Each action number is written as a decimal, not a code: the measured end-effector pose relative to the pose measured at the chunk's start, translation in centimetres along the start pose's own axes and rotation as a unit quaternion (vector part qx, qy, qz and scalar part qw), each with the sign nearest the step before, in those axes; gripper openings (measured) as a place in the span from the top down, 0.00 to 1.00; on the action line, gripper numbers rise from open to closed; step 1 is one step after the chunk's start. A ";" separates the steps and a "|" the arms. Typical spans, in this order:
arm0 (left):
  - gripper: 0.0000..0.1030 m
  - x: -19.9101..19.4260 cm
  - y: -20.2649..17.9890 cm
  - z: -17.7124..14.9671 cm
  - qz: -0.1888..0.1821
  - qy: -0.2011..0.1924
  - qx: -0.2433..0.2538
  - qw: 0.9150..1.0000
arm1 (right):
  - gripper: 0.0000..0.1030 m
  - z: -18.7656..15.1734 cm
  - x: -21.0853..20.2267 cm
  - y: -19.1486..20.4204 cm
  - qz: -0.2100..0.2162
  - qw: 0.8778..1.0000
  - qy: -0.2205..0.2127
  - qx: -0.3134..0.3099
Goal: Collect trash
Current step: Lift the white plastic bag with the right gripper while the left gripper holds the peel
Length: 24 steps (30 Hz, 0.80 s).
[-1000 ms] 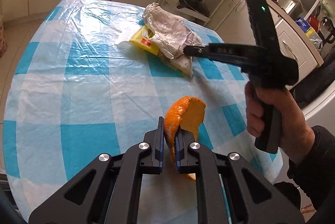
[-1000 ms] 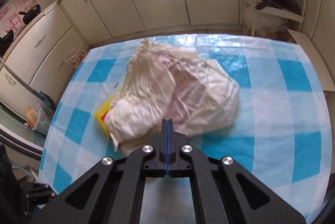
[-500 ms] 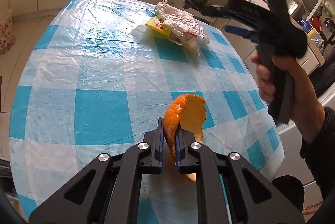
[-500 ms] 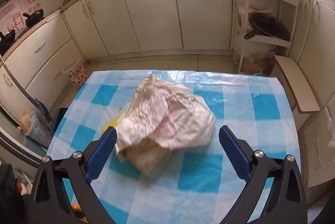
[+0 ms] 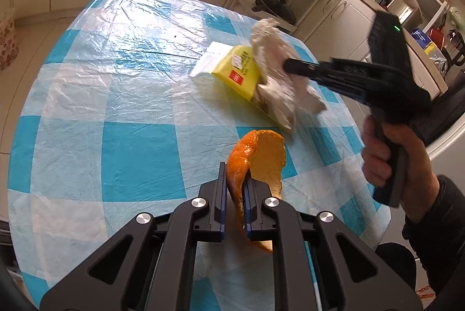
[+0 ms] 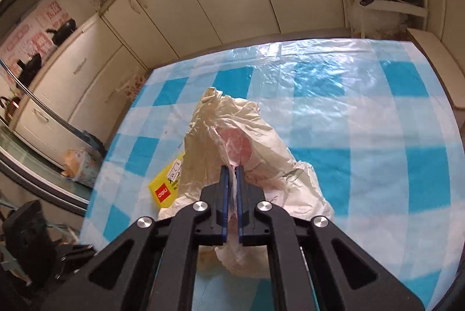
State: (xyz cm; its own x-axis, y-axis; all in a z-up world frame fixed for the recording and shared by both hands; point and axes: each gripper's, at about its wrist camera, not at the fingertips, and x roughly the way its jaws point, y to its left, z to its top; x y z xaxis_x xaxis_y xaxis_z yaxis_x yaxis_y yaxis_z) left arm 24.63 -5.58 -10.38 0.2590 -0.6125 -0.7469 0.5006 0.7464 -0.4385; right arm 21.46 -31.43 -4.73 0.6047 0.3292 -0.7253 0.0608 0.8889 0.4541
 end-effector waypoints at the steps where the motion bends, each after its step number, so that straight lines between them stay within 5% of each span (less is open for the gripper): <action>1: 0.91 0.0 0.1 0.0 0.000 0.000 0.000 1.000 | 0.95 -1.1 -1.8 -0.7 0.022 1.000 -0.012 0.016; 8: 0.92 -0.8 -0.3 -0.4 0.003 -0.006 0.001 1.000 | 0.95 -5.8 -10.5 -4.5 0.090 0.990 -0.054 0.098; 24: 0.92 -5.6 -6.6 -2.3 0.004 -0.017 0.024 1.000 | 0.95 -11.9 -16.2 -6.3 0.086 0.984 -0.073 0.137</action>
State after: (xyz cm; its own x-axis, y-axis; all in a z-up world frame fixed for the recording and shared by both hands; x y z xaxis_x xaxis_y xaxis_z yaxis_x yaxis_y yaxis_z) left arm 17.94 -6.47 -4.45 0.2906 -0.6160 -0.7322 0.5376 0.7381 -0.4076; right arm 1.83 -38.59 -2.00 0.7306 0.4002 -0.5533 0.1482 0.6981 0.7005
